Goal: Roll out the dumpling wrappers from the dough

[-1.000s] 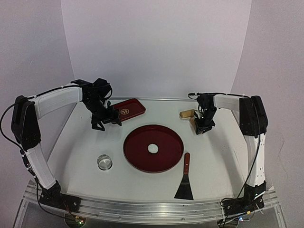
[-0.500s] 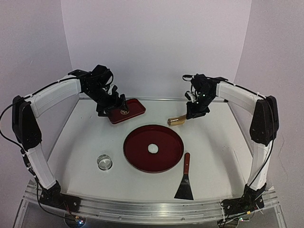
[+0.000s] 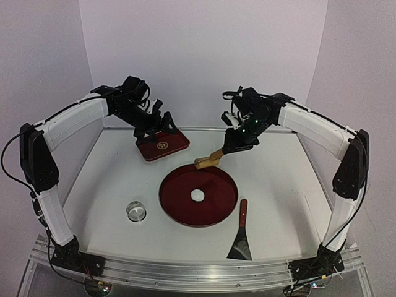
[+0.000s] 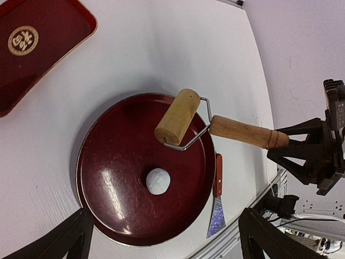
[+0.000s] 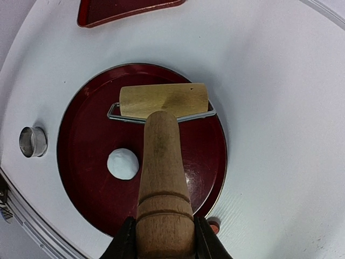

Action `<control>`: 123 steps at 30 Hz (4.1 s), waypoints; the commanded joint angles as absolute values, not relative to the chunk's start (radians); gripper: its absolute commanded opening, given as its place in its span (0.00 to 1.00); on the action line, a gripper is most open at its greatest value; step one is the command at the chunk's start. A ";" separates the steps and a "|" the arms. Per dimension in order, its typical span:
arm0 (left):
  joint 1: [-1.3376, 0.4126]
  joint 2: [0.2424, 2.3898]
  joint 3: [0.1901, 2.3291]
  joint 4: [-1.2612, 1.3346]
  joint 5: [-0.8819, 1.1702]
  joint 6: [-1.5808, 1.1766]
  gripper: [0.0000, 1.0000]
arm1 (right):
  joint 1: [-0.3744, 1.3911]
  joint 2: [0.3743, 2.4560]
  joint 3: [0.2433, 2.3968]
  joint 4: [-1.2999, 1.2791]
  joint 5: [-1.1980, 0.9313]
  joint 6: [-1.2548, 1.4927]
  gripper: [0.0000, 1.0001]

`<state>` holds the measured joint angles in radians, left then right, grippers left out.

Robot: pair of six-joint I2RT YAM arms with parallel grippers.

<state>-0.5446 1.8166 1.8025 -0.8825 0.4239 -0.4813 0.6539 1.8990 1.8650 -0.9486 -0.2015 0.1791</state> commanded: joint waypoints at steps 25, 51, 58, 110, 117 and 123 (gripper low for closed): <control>-0.806 1.604 1.268 -0.092 0.292 0.442 0.91 | 0.776 1.822 1.994 -0.939 -0.349 0.333 0.00; -0.846 1.694 1.313 -0.048 0.148 0.546 0.00 | 0.799 1.866 2.063 -0.938 -0.407 0.430 0.28; -0.865 1.669 1.335 -0.050 0.119 0.564 0.00 | 0.798 1.895 2.090 -0.936 -0.414 0.547 0.63; -0.831 1.186 0.917 -0.060 0.041 0.150 0.94 | 0.798 1.919 2.163 -0.899 -0.468 0.616 0.00; -0.827 1.275 0.988 -0.089 0.023 0.226 0.81 | 0.798 1.932 2.177 -0.899 -0.477 0.628 0.00; -0.806 1.331 1.020 -0.113 0.020 0.296 0.76 | 0.799 1.935 2.183 -0.898 -0.484 0.640 0.00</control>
